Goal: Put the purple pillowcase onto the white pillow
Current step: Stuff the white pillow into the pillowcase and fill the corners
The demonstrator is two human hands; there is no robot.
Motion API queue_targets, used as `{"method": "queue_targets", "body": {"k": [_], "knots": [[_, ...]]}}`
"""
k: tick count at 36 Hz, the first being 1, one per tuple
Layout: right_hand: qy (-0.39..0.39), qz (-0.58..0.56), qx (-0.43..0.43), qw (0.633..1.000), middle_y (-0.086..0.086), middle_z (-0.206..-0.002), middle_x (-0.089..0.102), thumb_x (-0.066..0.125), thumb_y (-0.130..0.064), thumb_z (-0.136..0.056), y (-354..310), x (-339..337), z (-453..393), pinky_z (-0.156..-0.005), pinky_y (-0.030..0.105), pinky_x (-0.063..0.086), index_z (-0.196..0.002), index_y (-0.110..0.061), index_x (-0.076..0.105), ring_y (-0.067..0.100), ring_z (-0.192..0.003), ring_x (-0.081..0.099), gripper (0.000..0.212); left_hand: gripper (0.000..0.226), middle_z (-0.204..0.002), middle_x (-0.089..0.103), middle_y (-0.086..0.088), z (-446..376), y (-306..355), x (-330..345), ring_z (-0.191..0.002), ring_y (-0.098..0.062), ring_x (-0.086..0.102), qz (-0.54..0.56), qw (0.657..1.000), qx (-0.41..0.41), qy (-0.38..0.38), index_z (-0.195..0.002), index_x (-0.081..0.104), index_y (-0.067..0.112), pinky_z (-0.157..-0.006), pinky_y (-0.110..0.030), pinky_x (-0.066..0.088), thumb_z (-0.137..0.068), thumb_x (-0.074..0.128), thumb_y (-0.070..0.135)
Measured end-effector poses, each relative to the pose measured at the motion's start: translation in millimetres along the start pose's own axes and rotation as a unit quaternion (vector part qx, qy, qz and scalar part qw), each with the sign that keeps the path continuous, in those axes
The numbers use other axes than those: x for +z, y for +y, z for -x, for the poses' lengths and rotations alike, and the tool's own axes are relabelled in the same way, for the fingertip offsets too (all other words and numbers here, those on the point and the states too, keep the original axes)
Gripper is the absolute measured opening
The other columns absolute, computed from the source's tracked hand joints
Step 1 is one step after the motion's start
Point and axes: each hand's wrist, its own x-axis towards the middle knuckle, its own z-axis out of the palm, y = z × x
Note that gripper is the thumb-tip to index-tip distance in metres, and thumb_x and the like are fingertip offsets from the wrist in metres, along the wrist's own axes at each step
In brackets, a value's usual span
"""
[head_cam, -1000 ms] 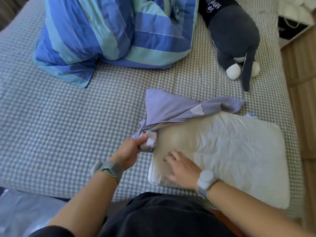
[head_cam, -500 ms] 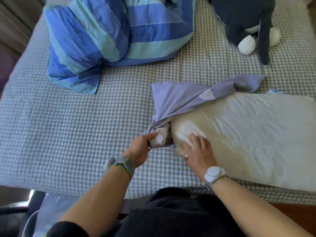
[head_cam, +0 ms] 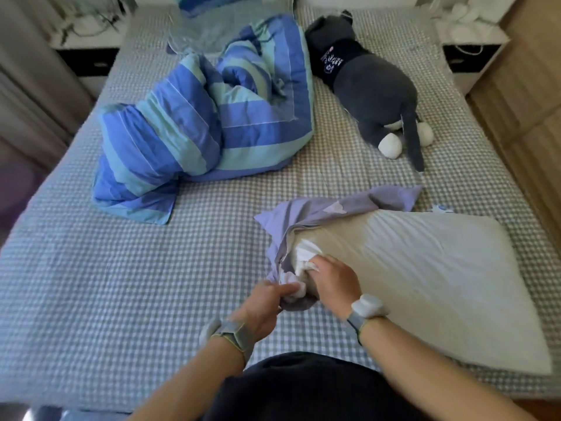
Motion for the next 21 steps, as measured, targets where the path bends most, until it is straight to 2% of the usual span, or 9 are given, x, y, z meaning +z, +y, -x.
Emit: {"method": "queue_targets", "body": {"k": [3,6,9,12,14,18,21], "knots": [[-0.001,-0.011,-0.021,1.000,0.001,-0.096,0.067,0.056,-0.035,-0.091,2.4,-2.6,2.5,-0.069,0.036,0.049,-0.102,-0.023,0.069,0.028,-0.087,0.062,0.020,0.035,-0.118,0.072,-0.007,-4.9,-1.7,-7.3,-0.115,-0.027,0.065,0.065,0.997,-0.005,0.029,-0.128,0.063,0.015,-0.084,-0.031,0.048,-0.093,0.065,0.014],[-0.011,-0.020,-0.048,0.999,-0.001,-0.093,0.066,0.056,-0.034,-0.090,0.2,1.8,7.8,-0.064,0.036,0.049,-0.101,-0.027,0.069,0.027,-0.081,0.062,0.019,0.030,-0.118,0.072,-0.008,-8.9,-6.5,-8.3,-0.114,-0.025,0.066,0.108,0.994,-0.014,0.025,-0.127,0.063,0.014,-0.089,-0.033,0.048,-0.098,0.059,0.016],[0.005,-0.043,-0.022,0.999,-0.002,-0.093,0.068,0.051,-0.035,-0.090,1.1,3.9,9.1,-0.066,0.036,0.049,-0.099,-0.026,0.070,0.026,-0.083,0.063,0.023,0.028,-0.119,0.072,-0.008,-10.4,-8.4,-12.0,-0.113,-0.024,0.067,0.134,0.991,-0.021,0.019,-0.128,0.061,0.013,-0.095,-0.036,0.048,-0.102,0.054,0.020],[0.040,-0.069,0.013,0.997,0.001,-0.094,0.069,0.056,-0.027,-0.092,10.4,-0.3,7.3,-0.066,0.036,0.049,-0.098,-0.022,0.070,0.027,-0.085,0.063,0.016,0.029,-0.125,0.069,-0.007,-14.1,-0.8,-20.0,-0.117,-0.023,0.065,0.157,0.987,-0.011,0.003,-0.130,0.060,0.015,-0.098,-0.038,0.048,-0.103,0.051,0.022],[0.048,-0.078,0.031,0.995,0.003,-0.094,0.068,0.059,-0.023,-0.094,12.3,-3.1,4.3,-0.066,0.033,0.045,-0.097,-0.020,0.070,0.028,-0.085,0.063,0.012,0.031,-0.125,0.069,-0.006,-21.0,8.5,-26.6,-0.118,-0.023,0.064,0.138,0.990,-0.002,-0.005,-0.131,0.060,0.014,-0.100,-0.038,0.048,-0.103,0.051,0.022],[0.042,-0.064,0.035,0.996,0.008,-0.095,0.067,0.059,-0.023,-0.094,0.7,1.3,-8.3,-0.067,0.035,0.041,-0.096,-0.014,0.068,0.031,-0.086,0.061,0.013,0.033,-0.127,0.068,-0.007,-30.5,18.4,-29.3,-0.118,-0.023,0.063,0.029,0.999,0.005,-0.025,-0.130,0.062,0.015,-0.100,-0.038,0.047,-0.098,0.060,0.023],[0.018,-0.042,0.031,0.998,0.008,-0.091,0.065,0.058,-0.022,-0.092,-7.7,18.7,-2.3,-0.063,0.036,0.039,-0.091,-0.014,0.064,0.034,-0.082,0.059,0.010,0.038,-0.119,0.066,-0.026,-33.4,9.4,-25.1,-0.109,-0.031,0.066,-0.056,0.998,0.015,-0.038,-0.117,0.064,-0.007,-0.095,-0.038,0.052,-0.088,0.073,0.017]]}}
